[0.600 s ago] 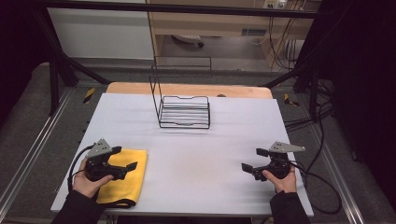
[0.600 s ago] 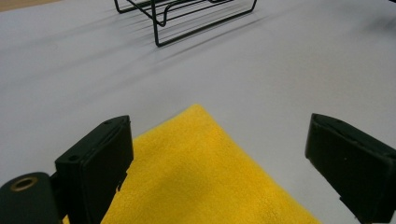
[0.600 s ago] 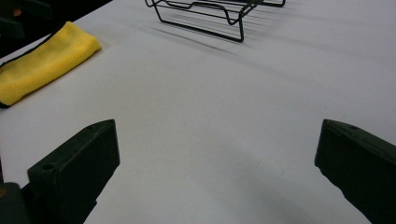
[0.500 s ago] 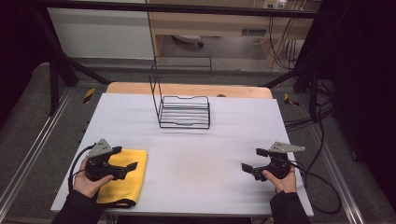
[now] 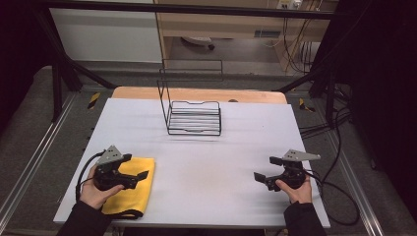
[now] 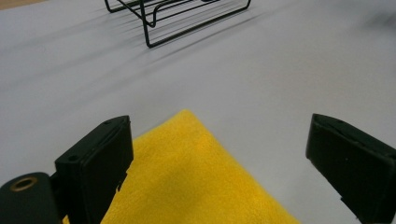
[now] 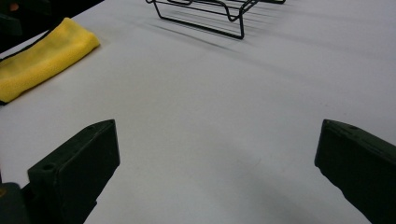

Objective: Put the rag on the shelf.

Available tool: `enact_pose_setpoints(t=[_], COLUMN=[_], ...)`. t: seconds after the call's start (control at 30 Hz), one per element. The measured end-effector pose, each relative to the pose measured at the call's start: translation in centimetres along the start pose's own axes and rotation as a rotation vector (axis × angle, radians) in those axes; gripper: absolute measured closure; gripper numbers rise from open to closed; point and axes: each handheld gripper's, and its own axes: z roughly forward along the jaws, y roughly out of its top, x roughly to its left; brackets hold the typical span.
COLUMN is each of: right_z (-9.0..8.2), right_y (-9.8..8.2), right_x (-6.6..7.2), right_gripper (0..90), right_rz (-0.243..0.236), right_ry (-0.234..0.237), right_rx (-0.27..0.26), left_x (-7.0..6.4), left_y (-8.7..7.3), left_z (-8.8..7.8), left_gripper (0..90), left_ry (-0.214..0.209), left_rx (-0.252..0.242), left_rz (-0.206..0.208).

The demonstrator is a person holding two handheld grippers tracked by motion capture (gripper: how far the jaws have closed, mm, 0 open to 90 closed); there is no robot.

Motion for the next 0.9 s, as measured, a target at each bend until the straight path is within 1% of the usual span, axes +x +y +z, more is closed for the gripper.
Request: enact_pose_setpoints(t=[0.07,0.17,0.27,0.3,0.43,0.5,0.57,0.63,0.7,0.77,0.83,0.87,0.9], right_z=[0.1,0.1,0.1,0.1,0.1,0.1,0.1,0.1,0.2,0.2,0.3,0.3,0.4], right_y=[0.0,0.0,0.0,0.1,0.1,0.1,0.1,0.0,0.0,0.0,0.0,0.0,0.0], right_x=[0.0,0.0,0.1,0.1,0.1,0.1,0.1,0.1,0.1,0.1,0.1,0.1,0.1], right_gripper=[0.6,0.6,0.6,0.6,0.6,0.6,0.6,0.6,0.6,0.6,0.6,0.6,0.6], right_rz=[-0.001,-0.004,0.001,-0.001,-0.001,-0.002,-0.003,-0.006,-0.006,-0.008,-0.012,-0.009,-0.011], right_ry=[-0.002,-0.002,-0.003,-0.005,-0.006,-0.005,-0.008,-0.008,-0.009,-0.009,-0.007,-0.008,-0.008], right_rx=[0.0,0.004,0.005,0.003,0.006,0.006,0.008,0.012,0.015,0.017,0.022,0.023,0.024], left_x=[-0.2,-0.4,-0.7,-0.8,-1.1,-1.2,-1.4,-1.5,-1.5,-1.4,-1.3,-1.1,-1.0], left_y=[0.4,1.0,1.6,1.9,2.5,2.7,2.7,2.4,2.1,1.8,1.5,1.3,1.2], left_z=[0.2,0.5,0.8,1.0,1.8,2.3,2.8,3.4,3.9,4.4,4.8,4.9,5.1], left_gripper=[8.3,10.2,13.8,15.2,21.2,24.6,26.8,31.3,34.5,37.7,43.7,45.2,48.1], left_ry=[0.011,0.024,0.03,0.038,0.048,0.063,0.068,0.072,0.079,0.094,0.105,0.118,0.122], left_rx=[0.013,0.019,0.028,0.033,0.067,0.091,0.111,0.13,0.165,0.19,0.205,0.218,0.225], left_rz=[-0.003,-0.01,-0.008,-0.005,-0.005,-0.003,-0.002,0.002,0.002,-0.002,-0.015,-0.013,-0.015])
